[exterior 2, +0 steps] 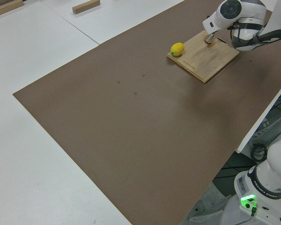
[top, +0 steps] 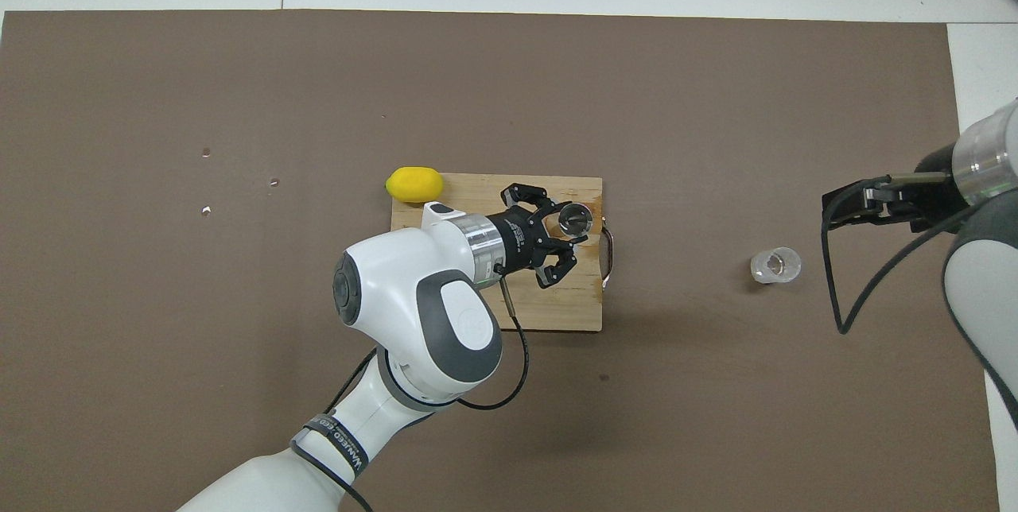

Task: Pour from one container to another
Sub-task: 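Lower the steel cup onto the wooden board and open the left gripper, then withdraw the left gripper while the right gripper reaches the clear cup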

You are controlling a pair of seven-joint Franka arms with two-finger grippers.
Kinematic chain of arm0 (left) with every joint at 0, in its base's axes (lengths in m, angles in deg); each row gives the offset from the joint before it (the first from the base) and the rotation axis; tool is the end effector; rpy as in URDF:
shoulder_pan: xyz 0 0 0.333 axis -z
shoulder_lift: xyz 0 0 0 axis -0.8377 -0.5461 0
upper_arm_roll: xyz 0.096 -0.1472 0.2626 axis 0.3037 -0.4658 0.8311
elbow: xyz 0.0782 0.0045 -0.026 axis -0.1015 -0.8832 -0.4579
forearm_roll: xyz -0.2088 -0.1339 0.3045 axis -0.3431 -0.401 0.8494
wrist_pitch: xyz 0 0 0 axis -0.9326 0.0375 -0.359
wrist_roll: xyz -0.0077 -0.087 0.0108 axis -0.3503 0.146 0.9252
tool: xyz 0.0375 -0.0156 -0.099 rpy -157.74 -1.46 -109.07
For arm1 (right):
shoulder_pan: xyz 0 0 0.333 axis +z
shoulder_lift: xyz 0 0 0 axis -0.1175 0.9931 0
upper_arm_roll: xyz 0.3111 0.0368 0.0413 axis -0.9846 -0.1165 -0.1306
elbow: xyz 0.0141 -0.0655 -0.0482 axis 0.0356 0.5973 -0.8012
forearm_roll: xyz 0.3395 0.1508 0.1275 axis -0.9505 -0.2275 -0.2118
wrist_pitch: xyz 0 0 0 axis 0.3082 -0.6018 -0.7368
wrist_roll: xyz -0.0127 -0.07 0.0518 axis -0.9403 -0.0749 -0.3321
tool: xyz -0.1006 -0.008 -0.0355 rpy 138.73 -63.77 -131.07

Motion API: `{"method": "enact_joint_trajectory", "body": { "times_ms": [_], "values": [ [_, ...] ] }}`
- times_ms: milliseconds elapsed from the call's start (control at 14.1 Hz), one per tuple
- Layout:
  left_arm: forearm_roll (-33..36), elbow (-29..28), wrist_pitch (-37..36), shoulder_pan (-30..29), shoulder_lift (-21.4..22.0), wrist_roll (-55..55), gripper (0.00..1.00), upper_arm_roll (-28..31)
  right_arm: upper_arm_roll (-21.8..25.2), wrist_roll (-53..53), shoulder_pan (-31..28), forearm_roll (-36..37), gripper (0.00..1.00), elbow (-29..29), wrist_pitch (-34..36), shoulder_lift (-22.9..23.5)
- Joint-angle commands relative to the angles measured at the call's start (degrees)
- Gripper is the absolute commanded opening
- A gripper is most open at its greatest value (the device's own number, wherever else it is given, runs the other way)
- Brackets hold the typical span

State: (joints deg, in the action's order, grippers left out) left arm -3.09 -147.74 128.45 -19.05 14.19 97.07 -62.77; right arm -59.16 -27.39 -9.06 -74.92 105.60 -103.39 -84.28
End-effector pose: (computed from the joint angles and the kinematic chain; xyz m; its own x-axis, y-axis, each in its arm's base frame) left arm 0.4867 -0.4163 0.3465 -0.2139 0.5889 -0.7794 0.9464 0.3225 -0.0161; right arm 0.5437 0.0266 0.5832 0.9969 -0.0525 -0.0581 -0.0509 -0.9983 0.0278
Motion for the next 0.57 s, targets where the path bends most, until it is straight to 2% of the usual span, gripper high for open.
{"method": "enact_joint_trajectory", "body": {
  "times_ms": [0,212,496],
  "values": [
    [-0.6,-1.8,1.6,1.2,0.8,0.4,1.0,0.8,0.0,-1.3,-0.2,-0.9,0.99,1.7,-0.5,-1.6],
    [-0.4,-1.6,0.9,-1.1,1.7,0.5,1.0,0.7,0.0,-1.3,-0.2,-0.9,0.99,1.7,-0.5,-1.6],
    [0.0,-1.8,-2.0,-1.2,5.3,0.6,1.0,0.8,0.0,-1.7,-0.2,-0.9,0.99,1.7,-0.5,-1.6]
  ]
}}
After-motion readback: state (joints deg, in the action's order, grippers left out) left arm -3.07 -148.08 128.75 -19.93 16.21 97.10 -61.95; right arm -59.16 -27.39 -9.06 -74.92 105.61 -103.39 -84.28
